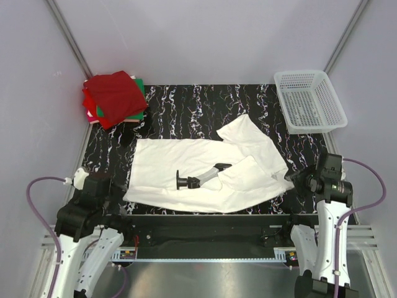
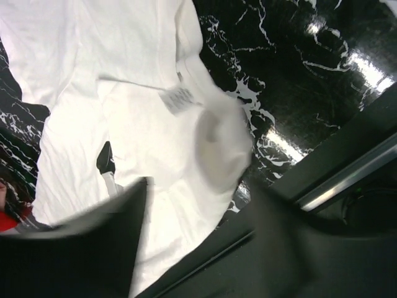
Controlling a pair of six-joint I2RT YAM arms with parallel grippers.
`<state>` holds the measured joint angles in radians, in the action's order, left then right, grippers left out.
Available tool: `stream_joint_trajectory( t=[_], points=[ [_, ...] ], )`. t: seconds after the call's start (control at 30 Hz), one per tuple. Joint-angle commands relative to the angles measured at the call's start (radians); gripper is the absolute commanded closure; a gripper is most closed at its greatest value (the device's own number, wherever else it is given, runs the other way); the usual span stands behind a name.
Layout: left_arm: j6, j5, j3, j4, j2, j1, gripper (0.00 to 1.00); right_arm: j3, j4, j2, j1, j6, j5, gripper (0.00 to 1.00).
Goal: Fold and stack the t-shirts
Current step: Fold the tshirt
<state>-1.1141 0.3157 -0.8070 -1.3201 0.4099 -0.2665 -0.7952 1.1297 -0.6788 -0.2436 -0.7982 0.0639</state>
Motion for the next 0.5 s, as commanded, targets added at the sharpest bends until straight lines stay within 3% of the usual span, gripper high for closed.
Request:
stream_joint_trajectory(
  t=[0.0,0.03,0.07,0.2,0.27,0.33,0.47],
  points=[
    [0.008,0.008,-0.118,-0.093,-0.048,0.004,0.47,-0.076,0.016,0.004,-0.003,0.02,-0.059,0.13],
    [0.013,0.014,-0.136,-0.105,-0.049,0.004,0.42,-0.093,0.01,-0.001,-0.003,0.028,-0.084,0.03],
    [0.019,0.022,-0.176,-0.113,-0.043,0.004,0.38,-0.105,0.015,-0.005,-0.002,0.028,-0.107,0.0],
    [0.086,0.06,-0.238,-0.105,-0.007,0.004,0.31,-0.16,0.007,-0.015,-0.003,0.045,-0.122,0.0],
    [0.144,0.072,-0.247,-0.041,0.006,0.004,0.29,-0.171,-0.08,-0.027,-0.003,0.076,-0.069,0.0],
    [0.242,0.088,-0.254,0.023,0.027,0.004,0.27,-0.151,-0.186,-0.074,-0.003,0.126,0.154,0.01],
    [0.382,0.095,-0.238,0.113,0.081,0.004,0.24,-0.137,-0.479,-0.241,0.042,0.129,0.387,0.0]
  ],
)
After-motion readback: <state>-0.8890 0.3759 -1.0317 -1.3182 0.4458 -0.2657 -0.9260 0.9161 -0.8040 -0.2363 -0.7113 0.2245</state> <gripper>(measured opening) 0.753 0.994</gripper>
